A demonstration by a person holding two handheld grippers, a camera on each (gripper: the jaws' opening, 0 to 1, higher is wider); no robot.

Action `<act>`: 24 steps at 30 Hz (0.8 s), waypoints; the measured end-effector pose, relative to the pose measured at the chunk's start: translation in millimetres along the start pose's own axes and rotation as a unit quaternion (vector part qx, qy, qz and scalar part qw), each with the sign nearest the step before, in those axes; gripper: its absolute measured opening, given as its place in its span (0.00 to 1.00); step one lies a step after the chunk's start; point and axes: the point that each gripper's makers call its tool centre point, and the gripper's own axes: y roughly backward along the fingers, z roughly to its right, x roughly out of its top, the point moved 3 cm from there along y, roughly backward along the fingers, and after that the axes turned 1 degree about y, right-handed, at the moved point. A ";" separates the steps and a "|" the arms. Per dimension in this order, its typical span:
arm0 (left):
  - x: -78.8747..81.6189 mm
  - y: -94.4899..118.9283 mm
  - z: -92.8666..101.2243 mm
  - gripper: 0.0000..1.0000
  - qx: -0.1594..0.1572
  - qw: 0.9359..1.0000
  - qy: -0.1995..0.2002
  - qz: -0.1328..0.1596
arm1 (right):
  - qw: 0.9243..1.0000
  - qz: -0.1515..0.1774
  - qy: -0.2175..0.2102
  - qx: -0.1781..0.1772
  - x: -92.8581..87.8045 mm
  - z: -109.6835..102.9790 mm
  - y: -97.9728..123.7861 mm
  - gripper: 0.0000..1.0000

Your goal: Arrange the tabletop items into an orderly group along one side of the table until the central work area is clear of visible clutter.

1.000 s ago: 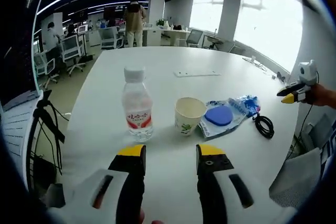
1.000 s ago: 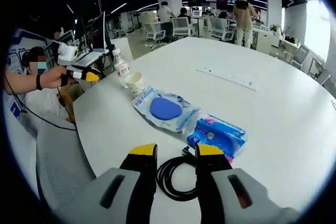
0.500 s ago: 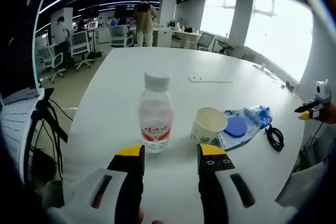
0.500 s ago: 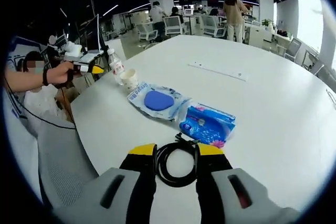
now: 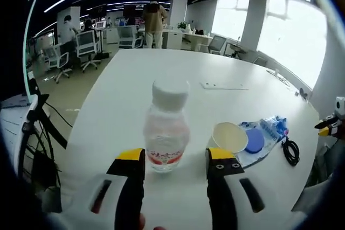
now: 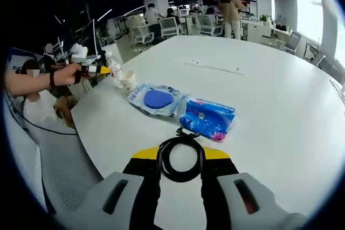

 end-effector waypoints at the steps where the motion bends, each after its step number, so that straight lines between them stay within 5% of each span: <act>1: 0.4 -1.9 -0.5 0.45 0.001 1.000 -0.001 0.000 | 1.000 -0.001 -0.001 0.000 -1.9 0.0 -0.4 0.27; 18: 8.6 -24.3 -8.5 0.51 0.009 1.000 0.007 0.019 | 1.000 -0.001 -0.019 0.005 -11.2 -6.5 -4.8 0.26; 24: 7.4 -27.1 -12.2 0.41 0.023 1.000 -0.011 0.012 | 1.000 -0.006 -0.024 0.005 -15.9 -8.1 -5.4 0.26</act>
